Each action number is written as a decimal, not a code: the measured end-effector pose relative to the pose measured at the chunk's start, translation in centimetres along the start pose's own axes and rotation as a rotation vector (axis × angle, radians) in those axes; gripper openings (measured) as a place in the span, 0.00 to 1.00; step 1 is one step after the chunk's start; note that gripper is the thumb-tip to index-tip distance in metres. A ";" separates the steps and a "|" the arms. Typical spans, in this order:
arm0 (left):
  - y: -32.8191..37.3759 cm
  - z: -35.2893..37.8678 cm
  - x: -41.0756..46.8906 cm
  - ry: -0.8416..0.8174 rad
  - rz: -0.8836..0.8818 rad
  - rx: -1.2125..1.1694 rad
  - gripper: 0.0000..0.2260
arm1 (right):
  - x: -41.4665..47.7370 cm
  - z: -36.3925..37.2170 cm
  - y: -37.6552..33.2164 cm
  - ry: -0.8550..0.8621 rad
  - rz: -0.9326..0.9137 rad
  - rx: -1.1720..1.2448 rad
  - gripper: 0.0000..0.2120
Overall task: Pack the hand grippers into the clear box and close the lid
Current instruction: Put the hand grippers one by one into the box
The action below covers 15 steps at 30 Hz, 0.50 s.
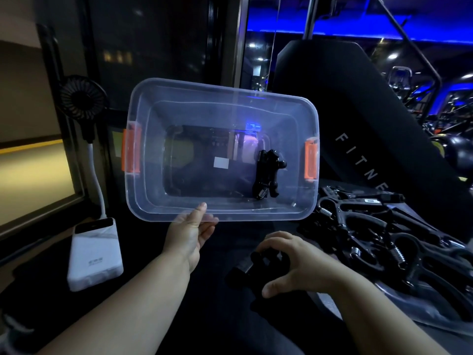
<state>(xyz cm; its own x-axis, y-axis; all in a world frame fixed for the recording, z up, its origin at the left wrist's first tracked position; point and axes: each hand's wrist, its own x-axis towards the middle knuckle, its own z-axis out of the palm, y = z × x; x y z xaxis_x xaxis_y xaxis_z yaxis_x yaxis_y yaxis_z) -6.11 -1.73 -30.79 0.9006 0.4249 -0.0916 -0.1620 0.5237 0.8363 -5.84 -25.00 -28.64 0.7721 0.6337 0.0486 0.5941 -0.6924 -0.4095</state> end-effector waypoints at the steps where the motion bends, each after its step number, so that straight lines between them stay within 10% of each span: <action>1: 0.0 0.0 0.0 0.000 -0.001 0.000 0.06 | 0.0 0.0 -0.1 -0.002 -0.016 0.009 0.39; 15: 0.0 0.0 0.1 0.001 -0.004 0.001 0.06 | 0.1 -0.6 1.3 0.041 0.407 -0.075 0.59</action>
<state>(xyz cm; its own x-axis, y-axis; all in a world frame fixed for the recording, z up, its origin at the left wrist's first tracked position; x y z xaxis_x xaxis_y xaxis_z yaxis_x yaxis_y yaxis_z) -6.04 -1.74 -30.77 0.9008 0.4236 -0.0958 -0.1576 0.5245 0.8367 -4.91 -26.05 -28.65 0.9548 0.2898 -0.0665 0.2521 -0.9077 -0.3356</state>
